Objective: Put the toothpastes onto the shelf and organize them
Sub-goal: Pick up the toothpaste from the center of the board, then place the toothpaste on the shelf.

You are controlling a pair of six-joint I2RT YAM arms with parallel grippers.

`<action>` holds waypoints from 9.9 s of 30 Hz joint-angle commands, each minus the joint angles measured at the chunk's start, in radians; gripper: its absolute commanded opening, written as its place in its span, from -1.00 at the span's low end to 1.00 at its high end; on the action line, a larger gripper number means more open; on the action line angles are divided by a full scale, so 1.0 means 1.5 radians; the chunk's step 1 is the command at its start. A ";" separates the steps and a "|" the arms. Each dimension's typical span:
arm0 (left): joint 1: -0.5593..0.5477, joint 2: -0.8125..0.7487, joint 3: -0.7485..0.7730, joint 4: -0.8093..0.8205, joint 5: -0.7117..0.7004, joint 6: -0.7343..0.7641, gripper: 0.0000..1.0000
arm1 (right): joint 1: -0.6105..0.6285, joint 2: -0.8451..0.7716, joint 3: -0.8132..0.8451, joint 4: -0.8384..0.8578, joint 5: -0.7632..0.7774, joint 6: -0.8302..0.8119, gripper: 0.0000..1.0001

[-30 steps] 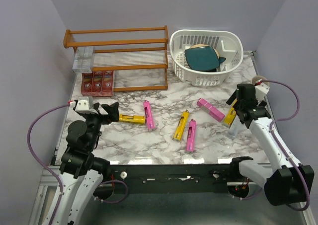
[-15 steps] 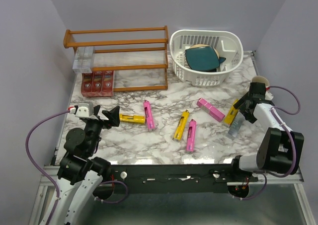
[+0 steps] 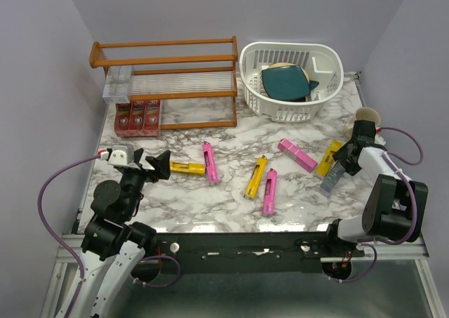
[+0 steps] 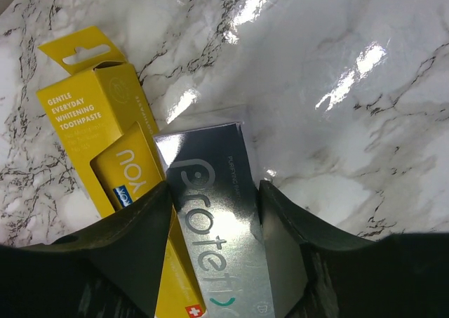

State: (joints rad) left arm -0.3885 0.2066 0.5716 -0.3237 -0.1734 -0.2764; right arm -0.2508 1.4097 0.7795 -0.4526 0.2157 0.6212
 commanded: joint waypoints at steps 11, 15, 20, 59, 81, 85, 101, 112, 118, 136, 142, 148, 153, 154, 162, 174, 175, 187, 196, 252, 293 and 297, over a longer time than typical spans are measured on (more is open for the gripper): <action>-0.003 0.036 -0.022 0.060 0.194 0.007 0.97 | -0.005 -0.059 -0.088 0.014 -0.098 0.026 0.20; -0.003 0.054 -0.032 0.096 0.273 0.005 0.96 | -0.006 -0.129 -0.121 0.022 -0.100 0.034 0.04; -0.005 0.095 -0.049 0.156 0.396 -0.031 0.96 | -0.005 -0.207 -0.141 0.024 -0.162 0.031 -0.27; -0.792 1.017 0.273 0.715 -0.422 0.400 0.98 | 0.034 -0.466 -0.158 0.004 -0.399 0.070 -0.52; -0.811 1.253 0.469 0.625 -0.586 0.397 0.91 | 0.041 -0.482 -0.152 -0.006 -0.415 0.084 -0.52; -0.805 1.270 0.475 0.628 -0.606 0.398 0.82 | 0.042 -0.483 -0.153 -0.005 -0.420 0.086 -0.52; -0.793 1.240 0.449 0.633 -0.618 0.349 0.04 | 0.044 -0.493 -0.169 0.021 -0.441 0.109 -0.44; -0.762 1.133 0.391 0.511 -0.505 0.150 -0.45 | 0.044 -0.480 -0.159 0.039 -0.466 0.069 0.15; -0.739 1.067 0.346 0.466 -0.448 0.073 -0.54 | 0.044 -0.465 -0.140 0.046 -0.491 0.035 0.67; -0.570 0.744 0.187 0.247 -0.350 -0.080 -0.54 | 0.044 -0.470 -0.128 0.168 -0.567 -0.048 1.00; -0.460 0.646 0.193 0.115 -0.294 -0.073 -0.51 | 0.050 -0.444 -0.140 0.215 -0.576 -0.059 1.00; -0.294 0.596 0.244 0.017 -0.214 -0.048 -0.49 | 0.063 -0.420 -0.173 0.268 -0.576 -0.052 1.00; -0.214 0.586 0.289 -0.020 -0.206 -0.012 -0.49 | 0.073 -0.401 -0.177 0.295 -0.569 -0.054 1.00; -0.187 0.586 0.305 -0.027 -0.195 -0.006 -0.49 | 0.074 -0.393 -0.174 0.296 -0.570 -0.052 1.00; -0.071 0.583 0.336 -0.032 -0.144 0.056 -0.49 | 0.076 -0.348 -0.143 0.340 -0.575 -0.053 1.00; 0.050 0.655 0.355 0.061 -0.101 0.124 -0.49 | 0.094 -0.310 -0.178 0.367 -0.618 -0.040 1.00; 0.066 0.659 0.354 0.073 -0.096 0.130 -0.49 | 0.094 -0.309 -0.178 0.367 -0.618 -0.040 1.00; 0.171 0.716 0.341 0.213 -0.010 0.161 -0.49 | 0.101 -0.319 -0.177 0.350 -0.603 -0.051 1.00; 0.224 0.787 0.363 0.275 0.059 0.175 -0.49 | 0.104 -0.329 -0.178 0.344 -0.591 -0.056 1.00; 0.321 0.851 0.361 0.375 0.102 0.145 0.22 | 0.105 -0.336 -0.191 0.365 -0.597 -0.047 0.99; 0.231 0.947 0.414 0.323 -0.042 0.166 0.19 | 0.105 -0.334 -0.194 0.368 -0.596 -0.046 0.99; 0.226 0.952 0.423 0.334 -0.031 0.161 0.23 | 0.105 -0.333 -0.196 0.371 -0.595 -0.044 0.99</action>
State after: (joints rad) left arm -0.0471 1.6169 1.1683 0.1329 -0.1986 -0.0029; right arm -0.0990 0.9150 0.5014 0.0700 -0.6830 0.5522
